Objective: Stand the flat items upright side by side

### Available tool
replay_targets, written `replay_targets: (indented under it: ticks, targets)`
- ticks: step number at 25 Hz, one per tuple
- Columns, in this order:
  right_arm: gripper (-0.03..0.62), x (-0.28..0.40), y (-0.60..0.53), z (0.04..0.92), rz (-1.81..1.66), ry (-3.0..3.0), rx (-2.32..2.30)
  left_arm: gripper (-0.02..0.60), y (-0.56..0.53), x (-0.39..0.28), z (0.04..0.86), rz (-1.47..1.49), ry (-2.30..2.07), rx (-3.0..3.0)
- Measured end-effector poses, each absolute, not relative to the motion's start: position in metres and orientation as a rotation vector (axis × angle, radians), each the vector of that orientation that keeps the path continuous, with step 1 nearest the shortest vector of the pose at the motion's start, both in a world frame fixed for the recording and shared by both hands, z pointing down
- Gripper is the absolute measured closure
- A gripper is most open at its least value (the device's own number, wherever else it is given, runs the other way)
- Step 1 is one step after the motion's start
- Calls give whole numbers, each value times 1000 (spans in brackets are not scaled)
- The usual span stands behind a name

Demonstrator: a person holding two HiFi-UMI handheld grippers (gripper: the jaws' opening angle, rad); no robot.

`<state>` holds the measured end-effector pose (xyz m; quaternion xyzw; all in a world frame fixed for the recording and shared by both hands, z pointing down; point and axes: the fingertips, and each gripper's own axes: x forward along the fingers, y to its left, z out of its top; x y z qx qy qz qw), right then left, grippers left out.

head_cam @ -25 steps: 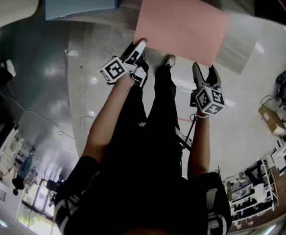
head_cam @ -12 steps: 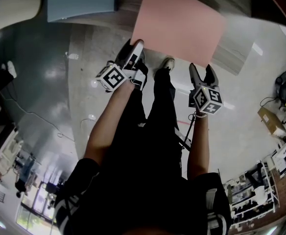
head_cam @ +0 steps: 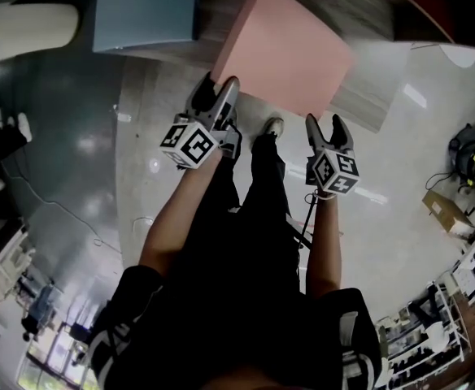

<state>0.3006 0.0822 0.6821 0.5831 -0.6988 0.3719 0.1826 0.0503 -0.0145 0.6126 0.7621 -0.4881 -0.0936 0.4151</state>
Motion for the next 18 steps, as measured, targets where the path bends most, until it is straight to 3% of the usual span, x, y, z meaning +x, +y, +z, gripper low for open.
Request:
replay_targets:
  ticks: [18]
  targets:
    - [267, 330, 66, 584, 866, -2073, 1748, 288, -9, 90, 519, 31, -1382, 2393]
